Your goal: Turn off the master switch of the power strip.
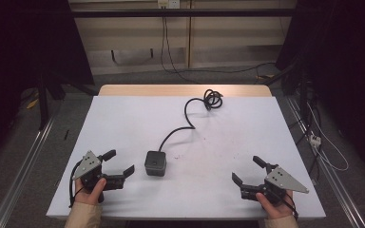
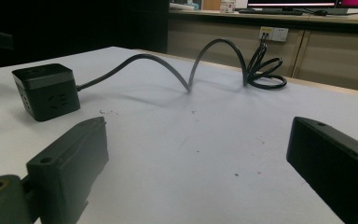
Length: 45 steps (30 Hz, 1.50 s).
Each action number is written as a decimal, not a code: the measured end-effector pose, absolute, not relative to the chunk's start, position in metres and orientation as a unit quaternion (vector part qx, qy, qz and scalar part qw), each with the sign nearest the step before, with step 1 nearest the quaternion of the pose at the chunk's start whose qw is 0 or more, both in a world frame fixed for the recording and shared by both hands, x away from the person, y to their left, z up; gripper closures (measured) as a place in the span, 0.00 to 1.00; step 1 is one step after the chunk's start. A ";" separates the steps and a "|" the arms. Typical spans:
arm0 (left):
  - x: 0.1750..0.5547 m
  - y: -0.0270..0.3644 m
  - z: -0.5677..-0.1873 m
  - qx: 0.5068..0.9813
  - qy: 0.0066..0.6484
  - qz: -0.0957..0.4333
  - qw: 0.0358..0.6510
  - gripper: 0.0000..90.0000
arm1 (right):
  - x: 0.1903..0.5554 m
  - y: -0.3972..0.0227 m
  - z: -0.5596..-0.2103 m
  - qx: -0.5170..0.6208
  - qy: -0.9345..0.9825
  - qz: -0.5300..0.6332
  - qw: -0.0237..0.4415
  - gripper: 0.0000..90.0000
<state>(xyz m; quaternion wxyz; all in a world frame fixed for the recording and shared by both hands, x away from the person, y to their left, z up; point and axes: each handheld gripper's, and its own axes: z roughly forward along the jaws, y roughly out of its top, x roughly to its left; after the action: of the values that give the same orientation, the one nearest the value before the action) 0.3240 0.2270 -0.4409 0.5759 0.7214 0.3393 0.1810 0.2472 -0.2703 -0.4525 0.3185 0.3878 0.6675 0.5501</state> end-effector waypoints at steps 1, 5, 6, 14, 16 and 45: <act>0.324 0.227 -0.441 0.721 0.339 0.180 0.577 0.05 | 0.247 -0.270 -0.452 0.388 0.668 0.549 0.319 0.06; 0.324 0.226 -0.440 0.721 0.338 0.180 0.578 0.05 | 0.247 -0.269 -0.452 0.385 0.669 0.549 0.320 0.06; 0.324 0.226 -0.440 0.720 0.338 0.179 0.579 0.05 | 0.247 -0.269 -0.452 0.386 0.669 0.548 0.320 0.06; 0.326 0.222 -0.439 0.717 0.334 0.168 0.589 0.05 | 0.247 -0.269 -0.452 0.384 0.670 0.549 0.321 0.06; 0.326 0.222 -0.438 0.715 0.336 0.166 0.590 0.05 | 0.247 -0.269 -0.452 0.384 0.670 0.549 0.321 0.06; 0.337 0.204 -0.429 0.713 0.314 0.140 0.611 0.19 | 0.246 -0.268 -0.451 0.378 0.673 0.550 0.319 0.06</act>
<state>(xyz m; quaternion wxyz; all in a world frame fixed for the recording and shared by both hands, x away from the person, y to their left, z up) 0.3370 0.2043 -0.4287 0.6108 0.7132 0.3140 0.1402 0.2461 -0.2678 -0.4512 0.3192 0.3780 0.6726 0.5503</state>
